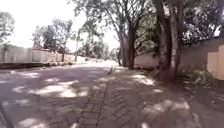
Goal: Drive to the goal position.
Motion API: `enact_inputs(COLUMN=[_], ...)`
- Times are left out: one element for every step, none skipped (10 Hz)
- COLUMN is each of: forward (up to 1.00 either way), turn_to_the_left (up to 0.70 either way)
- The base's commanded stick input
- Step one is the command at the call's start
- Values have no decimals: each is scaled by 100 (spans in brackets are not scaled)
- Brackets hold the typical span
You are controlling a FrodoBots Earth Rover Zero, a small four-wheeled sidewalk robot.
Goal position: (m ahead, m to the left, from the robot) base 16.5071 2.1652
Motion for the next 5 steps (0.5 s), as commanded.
enact_inputs(forward=[70, 70, 70, 70, 70], turn_to_the_left=[-20, -12, -4, 0, 0])
